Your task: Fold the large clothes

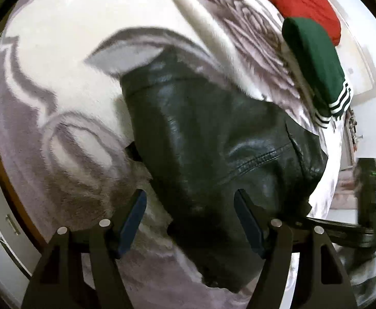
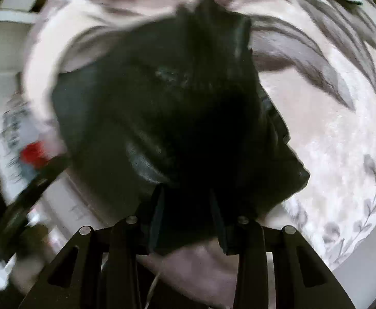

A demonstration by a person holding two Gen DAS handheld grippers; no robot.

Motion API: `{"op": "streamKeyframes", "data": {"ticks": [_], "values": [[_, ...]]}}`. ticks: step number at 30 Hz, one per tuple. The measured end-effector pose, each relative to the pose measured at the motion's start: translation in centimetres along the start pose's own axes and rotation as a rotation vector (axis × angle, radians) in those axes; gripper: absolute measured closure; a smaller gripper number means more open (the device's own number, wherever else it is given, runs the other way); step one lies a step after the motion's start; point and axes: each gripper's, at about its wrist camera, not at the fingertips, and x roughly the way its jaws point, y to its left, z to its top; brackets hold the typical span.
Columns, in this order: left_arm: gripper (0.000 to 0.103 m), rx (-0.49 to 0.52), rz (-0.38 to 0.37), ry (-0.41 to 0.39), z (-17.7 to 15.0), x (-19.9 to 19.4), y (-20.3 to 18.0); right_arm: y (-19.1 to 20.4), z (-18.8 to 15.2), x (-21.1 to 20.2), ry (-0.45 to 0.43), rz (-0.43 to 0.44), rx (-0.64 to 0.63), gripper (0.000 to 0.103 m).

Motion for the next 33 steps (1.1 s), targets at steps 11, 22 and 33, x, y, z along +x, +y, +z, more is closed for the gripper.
{"op": "streamKeyframes", "data": {"ticks": [11,22,33], "values": [[0.035,-0.081,-0.023,0.051,0.6,-1.0,0.7,0.2,-0.1,-0.4,-0.038,0.03,0.101,0.054],[0.03,-0.163,-0.306,0.205,-0.6,2.7,4.5,-11.2,-12.1,0.8,-0.206,0.713,0.607,0.022],[0.029,-0.077,-0.419,0.288,0.8,5.1,4.5,-1.8,-20.5,14.7,-0.304,1.232,1.037,0.016]]}}
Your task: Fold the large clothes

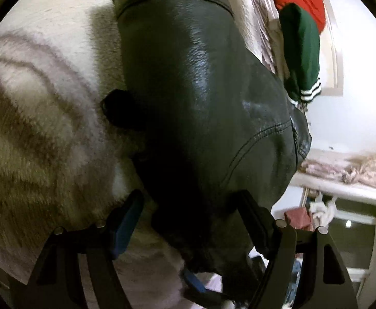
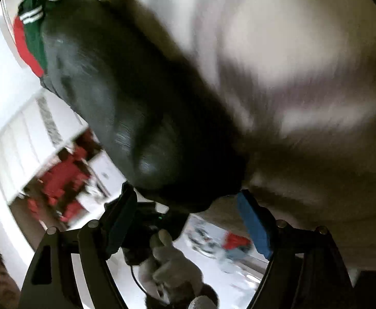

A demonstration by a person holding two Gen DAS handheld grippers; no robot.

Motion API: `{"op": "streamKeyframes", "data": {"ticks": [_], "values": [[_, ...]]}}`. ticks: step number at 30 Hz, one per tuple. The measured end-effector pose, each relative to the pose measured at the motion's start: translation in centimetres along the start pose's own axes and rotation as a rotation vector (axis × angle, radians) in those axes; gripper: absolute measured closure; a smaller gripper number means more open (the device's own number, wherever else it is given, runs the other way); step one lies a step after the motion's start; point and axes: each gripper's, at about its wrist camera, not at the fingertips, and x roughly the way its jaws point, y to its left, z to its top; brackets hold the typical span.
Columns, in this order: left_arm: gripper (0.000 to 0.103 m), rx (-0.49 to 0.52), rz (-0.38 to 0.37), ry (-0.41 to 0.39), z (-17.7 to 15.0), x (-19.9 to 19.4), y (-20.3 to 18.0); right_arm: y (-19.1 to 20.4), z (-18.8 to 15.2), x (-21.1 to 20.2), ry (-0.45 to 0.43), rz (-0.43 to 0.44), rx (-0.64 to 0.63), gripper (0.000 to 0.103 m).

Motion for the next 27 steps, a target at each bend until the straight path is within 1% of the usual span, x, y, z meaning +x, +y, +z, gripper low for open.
{"op": "streamKeyframes", "data": {"ticks": [1,3,6,8,10,11,12,13,14,15,17,18,19,22,24,25,26,27], "values": [[0.029,0.015,0.0,0.016,0.2,-0.1,0.0,-0.2,0.1,0.8,-0.039,0.023,0.0,0.012],[0.029,0.042,0.008,0.035,0.2,-0.3,-0.2,-0.4,-0.1,1.4,-0.14,0.041,0.018,0.01],[0.029,0.069,-0.002,0.052,0.1,-0.6,-0.3,0.5,-1.7,0.8,-0.257,0.091,0.01,0.011],[0.029,0.083,-0.009,0.06,-0.1,-0.6,-0.3,1.8,-2.3,-0.3,-0.311,0.112,-0.031,0.011],[0.029,0.089,-0.013,0.075,-0.7,-0.3,0.1,2.4,-2.2,-1.1,-0.338,0.065,-0.097,0.011],[0.029,0.087,-0.01,0.078,-0.7,0.2,0.1,2.3,-2.0,-1.4,-0.362,0.014,-0.116,0.011],[0.029,0.081,-0.009,0.079,-0.9,0.7,0.2,1.7,-1.8,-1.6,-0.362,-0.011,-0.112,0.011],[0.025,0.076,-0.017,0.07,-1.0,1.1,0.3,1.3,-1.2,-2.6,-0.356,0.0,-0.106,0.011],[0.022,0.074,-0.023,0.061,-1.0,1.1,0.3,0.8,-1.1,-3.3,-0.352,0.036,-0.101,0.011],[0.02,0.07,-0.028,0.052,-1.0,1.3,0.3,0.8,-1.1,-3.1,-0.361,0.06,-0.098,0.011],[0.017,0.064,-0.03,0.043,-1.0,1.4,0.0,1.6,-0.1,-2.3,-0.37,0.087,-0.101,0.004],[0.017,0.064,-0.029,0.04,-1.0,1.4,-0.2,1.7,-0.3,-2.0,-0.372,0.092,-0.107,0.001],[0.017,0.062,-0.03,0.038,-1.0,1.4,-0.3,2.3,-0.3,-1.5,-0.37,0.094,-0.117,0.0],[0.017,0.043,-0.052,0.035,-1.0,1.2,0.0,3.5,0.3,0.5,-0.359,0.074,-0.149,0.0],[0.017,0.036,-0.06,0.036,-0.9,1.1,0.2,4.0,0.2,1.1,-0.354,0.081,-0.149,0.0],[0.017,0.034,-0.06,0.037,-0.9,1.1,0.2,3.5,0.9,0.3,-0.355,0.093,-0.141,0.0],[0.017,0.032,-0.061,0.037,-0.8,1.1,0.2,3.5,0.9,0.3,-0.364,0.116,-0.128,0.0],[0.016,0.025,-0.069,0.035,-0.7,1.1,0.1,3.4,0.8,-0.3,-0.379,0.18,-0.111,0.002]]}}
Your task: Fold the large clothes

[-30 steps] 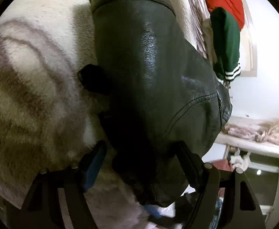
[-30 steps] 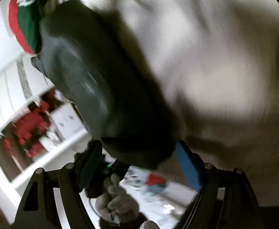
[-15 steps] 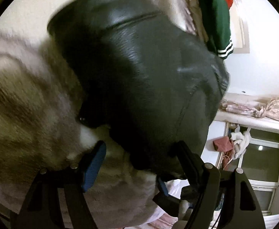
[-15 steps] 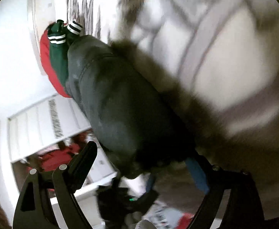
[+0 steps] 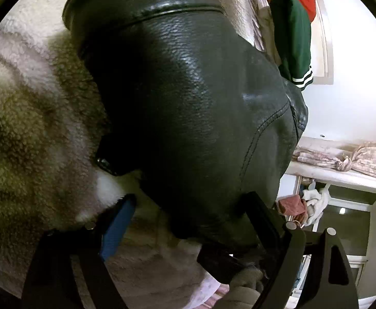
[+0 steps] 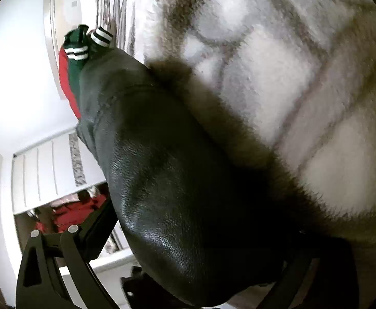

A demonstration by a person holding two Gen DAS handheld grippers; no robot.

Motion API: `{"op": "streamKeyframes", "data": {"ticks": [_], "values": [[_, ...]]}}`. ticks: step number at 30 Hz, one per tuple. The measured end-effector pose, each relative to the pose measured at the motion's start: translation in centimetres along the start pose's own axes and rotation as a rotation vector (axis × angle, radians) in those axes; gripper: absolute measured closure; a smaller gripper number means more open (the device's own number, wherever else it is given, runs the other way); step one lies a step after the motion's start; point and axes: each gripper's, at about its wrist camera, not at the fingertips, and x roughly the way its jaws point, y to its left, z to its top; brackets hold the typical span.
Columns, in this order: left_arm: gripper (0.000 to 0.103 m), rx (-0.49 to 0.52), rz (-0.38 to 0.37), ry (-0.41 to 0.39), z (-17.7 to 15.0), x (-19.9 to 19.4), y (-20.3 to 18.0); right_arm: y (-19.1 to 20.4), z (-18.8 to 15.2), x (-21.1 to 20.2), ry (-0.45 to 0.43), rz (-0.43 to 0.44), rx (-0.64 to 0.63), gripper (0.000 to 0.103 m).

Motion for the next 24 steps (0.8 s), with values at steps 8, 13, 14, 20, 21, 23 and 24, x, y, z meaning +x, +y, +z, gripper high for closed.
{"op": "streamKeyframes", "data": {"ticks": [8,13,14,20,21,23,24], "values": [[0.016,-0.047,-0.026,-0.015,1.0,0.4,0.1,0.0,1.9,1.8,-0.037,0.011,-0.027,0.002],[0.017,-0.092,-0.055,-0.068,1.3,0.4,-0.1,1.9,2.0,2.3,-0.029,0.009,-0.026,0.025],[0.017,-0.105,-0.059,-0.085,1.3,0.2,-0.1,2.1,1.9,2.2,-0.028,0.006,-0.011,0.027],[0.023,-0.083,-0.057,-0.195,2.4,-1.2,-1.4,1.3,2.9,2.9,0.002,-0.012,-0.009,0.011],[0.023,-0.068,-0.046,-0.204,3.0,-1.5,-1.6,1.3,3.1,3.2,0.005,-0.001,-0.013,0.01],[0.023,-0.071,-0.057,-0.213,3.9,-1.5,-1.3,1.2,3.2,3.2,0.006,0.011,-0.027,0.007],[0.023,-0.077,-0.053,-0.229,4.6,-1.5,-0.9,1.2,3.2,3.3,0.004,0.002,-0.04,0.006]]}}
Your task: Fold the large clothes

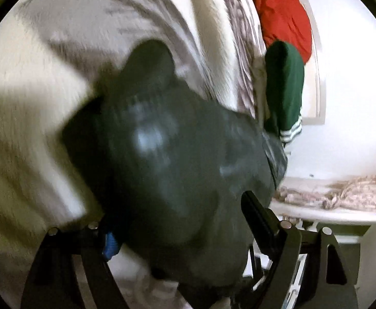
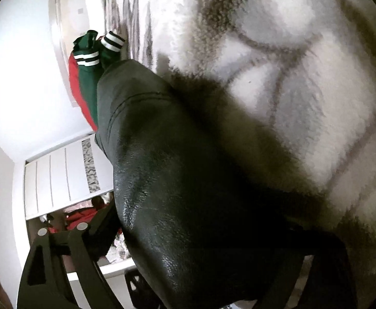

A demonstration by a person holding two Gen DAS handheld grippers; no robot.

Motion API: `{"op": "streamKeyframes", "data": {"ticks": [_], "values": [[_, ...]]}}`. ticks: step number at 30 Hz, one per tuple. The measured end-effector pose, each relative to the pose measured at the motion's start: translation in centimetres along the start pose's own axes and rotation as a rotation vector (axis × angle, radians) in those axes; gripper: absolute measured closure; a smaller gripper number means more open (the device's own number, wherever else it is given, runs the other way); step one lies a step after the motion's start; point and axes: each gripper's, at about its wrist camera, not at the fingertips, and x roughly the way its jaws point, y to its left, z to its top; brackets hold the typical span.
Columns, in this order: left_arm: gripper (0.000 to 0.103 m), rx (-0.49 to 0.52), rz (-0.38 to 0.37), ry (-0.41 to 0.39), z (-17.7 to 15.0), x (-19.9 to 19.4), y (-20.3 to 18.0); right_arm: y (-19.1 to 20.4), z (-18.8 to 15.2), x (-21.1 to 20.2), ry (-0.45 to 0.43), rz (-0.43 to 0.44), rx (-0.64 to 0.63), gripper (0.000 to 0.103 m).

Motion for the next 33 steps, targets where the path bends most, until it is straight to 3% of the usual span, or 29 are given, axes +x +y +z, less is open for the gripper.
{"op": "streamKeyframes", "data": {"ticks": [3,5,6,8,10,16,33], "values": [[0.025,0.019,-0.004,-0.036,1.1,0.5,-0.2,0.2,-0.3,0.2,-0.015,-0.024,-0.04,0.003],[0.051,0.072,0.004,-0.058,1.2,0.4,-0.8,0.4,-0.3,0.5,-0.02,-0.037,-0.05,0.003],[0.059,0.1,0.018,-0.064,1.2,0.4,-1.3,0.5,-0.1,0.6,-0.025,-0.041,-0.04,0.005],[0.072,0.125,0.019,-0.068,1.1,0.3,-1.7,0.9,0.3,0.4,-0.05,-0.035,-0.022,0.02],[0.075,0.136,0.014,-0.061,0.7,0.2,-2.3,1.3,0.1,0.1,-0.061,-0.022,-0.01,0.035],[0.076,0.136,-0.013,-0.072,0.9,-1.2,-4.1,4.7,-0.5,-0.7,-0.062,0.011,0.007,0.05],[0.076,0.211,-0.096,-0.12,4.7,-4.2,-14.6,20.0,-0.1,-0.2,-0.01,0.094,-0.154,0.056]]}}
